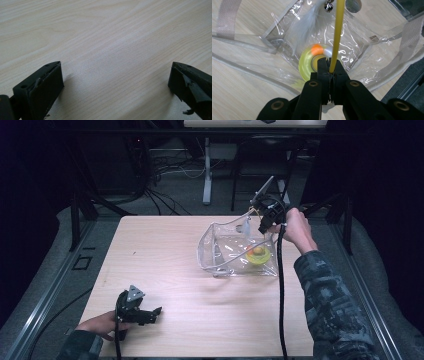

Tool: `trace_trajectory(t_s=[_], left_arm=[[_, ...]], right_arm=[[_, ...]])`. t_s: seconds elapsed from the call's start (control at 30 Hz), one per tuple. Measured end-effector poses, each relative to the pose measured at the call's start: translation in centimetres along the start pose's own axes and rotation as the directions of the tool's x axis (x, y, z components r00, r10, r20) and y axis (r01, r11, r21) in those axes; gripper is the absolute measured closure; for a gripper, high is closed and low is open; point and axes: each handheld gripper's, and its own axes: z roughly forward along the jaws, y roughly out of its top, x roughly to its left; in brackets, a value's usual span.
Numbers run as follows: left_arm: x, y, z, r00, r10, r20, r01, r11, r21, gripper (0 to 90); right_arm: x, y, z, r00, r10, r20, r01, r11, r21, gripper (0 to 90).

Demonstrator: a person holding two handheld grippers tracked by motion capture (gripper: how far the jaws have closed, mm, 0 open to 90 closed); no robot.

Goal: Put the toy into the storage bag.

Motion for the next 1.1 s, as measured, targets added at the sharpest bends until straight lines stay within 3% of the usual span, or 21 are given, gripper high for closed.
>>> trace_trajectory(t_s=[0.37, 0.57, 0.8, 0.87, 0.9, 0.93, 0.97, 1.0, 1.1], left_arm=[[0.0, 0.0, 0.0, 1.0, -0.002, 0.0, 0.002, 1.0, 0.0, 0.0], [0.0, 0.0, 0.0, 1.0, 0.0, 0.0, 0.0, 1.0, 0.0, 0.0], [-0.1, 0.0, 0.1, 1.0, -0.002, -0.003, 0.002, 1.0, -0.006, 0.0], [-0.1, 0.0, 0.1, 1.0, -0.002, -0.003, 0.002, 1.0, -0.007, 0.0], [-0.1, 0.0, 0.1, 1.0, -0.002, -0.003, 0.002, 1.0, -0.007, 0.0], [-0.1, 0.0, 0.1, 1.0, -0.002, -0.003, 0.002, 1.0, -0.007, 0.0], [-0.1, 0.0, 0.1, 1.0, -0.002, -0.003, 0.002, 1.0, -0.007, 0.0], [-0.1, 0.0, 0.1, 1.0, -0.002, -0.003, 0.002, 1.0, -0.007, 0.0], [-0.1, 0.0, 0.1, 1.0, -0.004, -0.004, 0.004, 1.0, -0.007, 0.0]], right_arm=[[-0.1, 0.2, 0.6, 0.9999, -0.015, 0.006, 0.015, 0.998, 0.065, 87.7], [0.0, 0.1, 0.4, 0.9998, -0.012, 0.016, 0.011, 0.998, 0.064, 87.2], [0.2, 0.0, -1.1, 0.9997, -0.015, 0.018, 0.015, 1.0, 0.021, 85.3], [0.1, -0.2, -1.6, 0.9999, -0.005, 0.012, 0.005, 1.0, -0.006, 80.8], [0.0, -0.5, -2.1, 1.0, 0.004, -0.008, -0.005, 1.0, -0.031, 73.1], [0.0, -0.5, -2.1, 1.0, 0.004, -0.008, -0.005, 1.0, -0.031, 73.1], [-0.1, -0.8, -2.8, 0.9998, 0.011, -0.018, -0.012, 0.998, -0.054, 65.3], [-0.1, -0.8, -2.8, 0.9998, 0.011, -0.018, -0.012, 0.998, -0.054, 65.3], [-0.1, -1.4, -3.8, 0.9996, 0.018, -0.023, -0.02, 0.994, -0.104, 51.0]])
